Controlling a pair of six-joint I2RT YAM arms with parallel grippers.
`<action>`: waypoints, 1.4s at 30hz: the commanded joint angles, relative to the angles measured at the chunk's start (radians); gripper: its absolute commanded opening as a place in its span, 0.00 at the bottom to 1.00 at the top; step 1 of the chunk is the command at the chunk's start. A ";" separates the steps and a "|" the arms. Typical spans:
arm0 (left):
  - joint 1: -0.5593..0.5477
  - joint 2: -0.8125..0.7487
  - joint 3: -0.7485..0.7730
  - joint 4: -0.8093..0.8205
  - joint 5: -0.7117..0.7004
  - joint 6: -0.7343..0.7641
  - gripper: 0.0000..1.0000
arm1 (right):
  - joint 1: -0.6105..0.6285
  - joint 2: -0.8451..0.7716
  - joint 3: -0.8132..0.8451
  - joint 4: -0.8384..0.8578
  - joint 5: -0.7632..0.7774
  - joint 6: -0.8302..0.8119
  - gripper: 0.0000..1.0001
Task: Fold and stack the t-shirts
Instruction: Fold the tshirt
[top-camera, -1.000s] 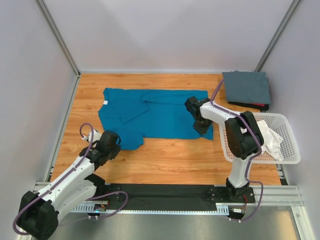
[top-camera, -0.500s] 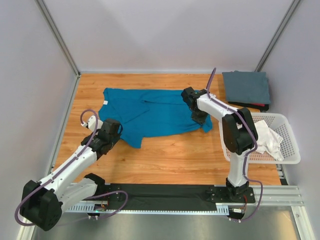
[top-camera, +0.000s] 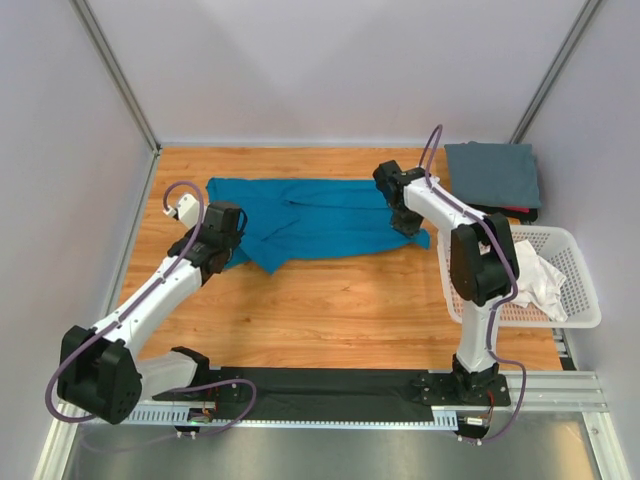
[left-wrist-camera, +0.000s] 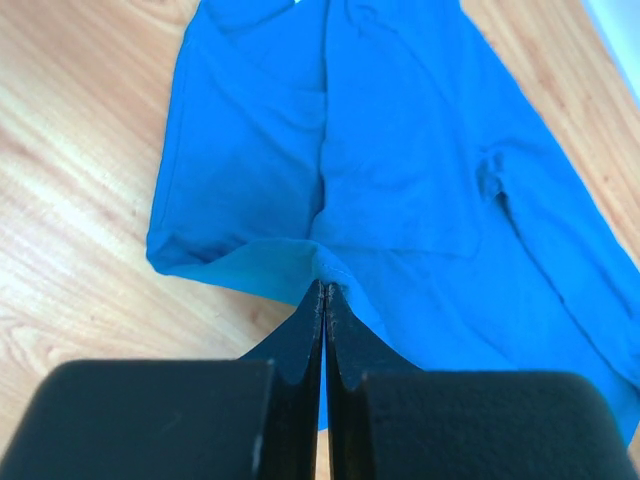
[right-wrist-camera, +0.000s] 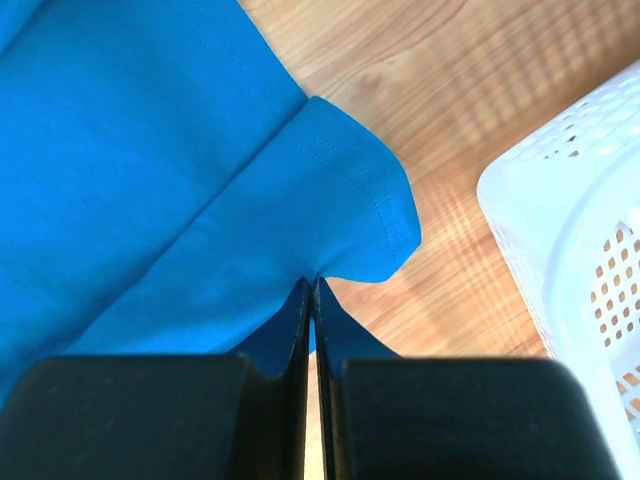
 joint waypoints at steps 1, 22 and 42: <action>0.010 0.020 0.057 0.038 -0.050 0.046 0.00 | 0.009 -0.011 -0.019 -0.031 -0.030 -0.014 0.00; 0.060 -0.231 -0.077 -0.074 0.097 0.156 0.00 | 0.124 -0.072 -0.149 -0.137 -0.188 -0.011 0.25; 0.288 0.391 0.486 0.050 0.496 0.466 0.53 | 0.069 -0.048 0.263 0.196 -0.198 -0.320 0.76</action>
